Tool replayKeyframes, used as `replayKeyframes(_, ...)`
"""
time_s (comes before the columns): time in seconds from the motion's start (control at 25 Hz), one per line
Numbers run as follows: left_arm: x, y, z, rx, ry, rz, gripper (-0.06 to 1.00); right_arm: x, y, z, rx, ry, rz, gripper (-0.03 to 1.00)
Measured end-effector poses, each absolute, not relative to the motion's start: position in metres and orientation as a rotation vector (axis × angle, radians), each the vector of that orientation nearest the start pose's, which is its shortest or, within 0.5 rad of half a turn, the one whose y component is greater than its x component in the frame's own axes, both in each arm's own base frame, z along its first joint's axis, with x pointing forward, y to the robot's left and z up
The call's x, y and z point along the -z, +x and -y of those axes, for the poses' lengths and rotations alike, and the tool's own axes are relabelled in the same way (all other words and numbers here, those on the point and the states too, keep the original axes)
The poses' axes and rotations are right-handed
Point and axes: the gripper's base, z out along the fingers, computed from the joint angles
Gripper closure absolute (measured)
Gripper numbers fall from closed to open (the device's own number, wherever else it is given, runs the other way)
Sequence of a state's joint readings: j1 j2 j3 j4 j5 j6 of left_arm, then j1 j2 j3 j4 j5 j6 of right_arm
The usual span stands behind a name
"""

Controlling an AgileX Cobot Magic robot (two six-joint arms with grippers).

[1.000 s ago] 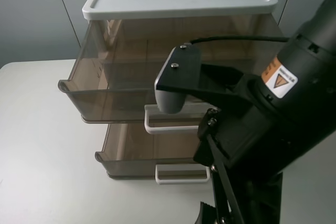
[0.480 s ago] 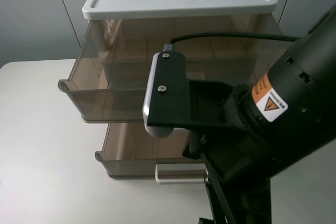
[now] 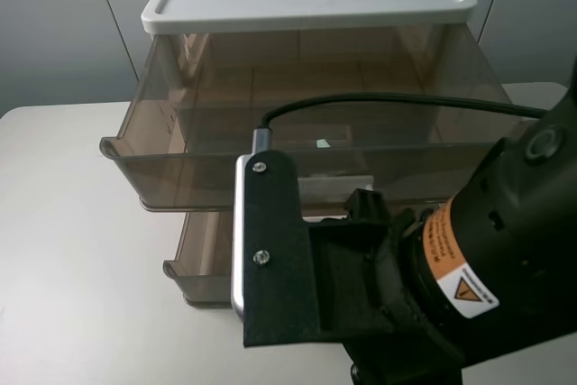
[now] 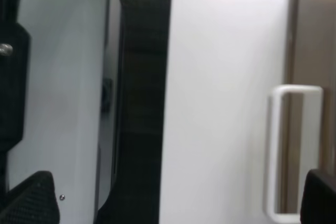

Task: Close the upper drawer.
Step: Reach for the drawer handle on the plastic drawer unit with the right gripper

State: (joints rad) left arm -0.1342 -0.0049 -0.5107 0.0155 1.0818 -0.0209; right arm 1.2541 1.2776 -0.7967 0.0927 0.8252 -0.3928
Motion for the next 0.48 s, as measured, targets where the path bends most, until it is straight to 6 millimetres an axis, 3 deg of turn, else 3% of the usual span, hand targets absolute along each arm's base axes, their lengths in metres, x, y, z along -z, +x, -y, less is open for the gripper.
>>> replayKeyframes(0.48,-0.278,-0.008,-0.002,0.078,0.115,-2.047,0.2,-0.243,0.077,-0.213,-0.147,-1.881,-2.061,0.27)
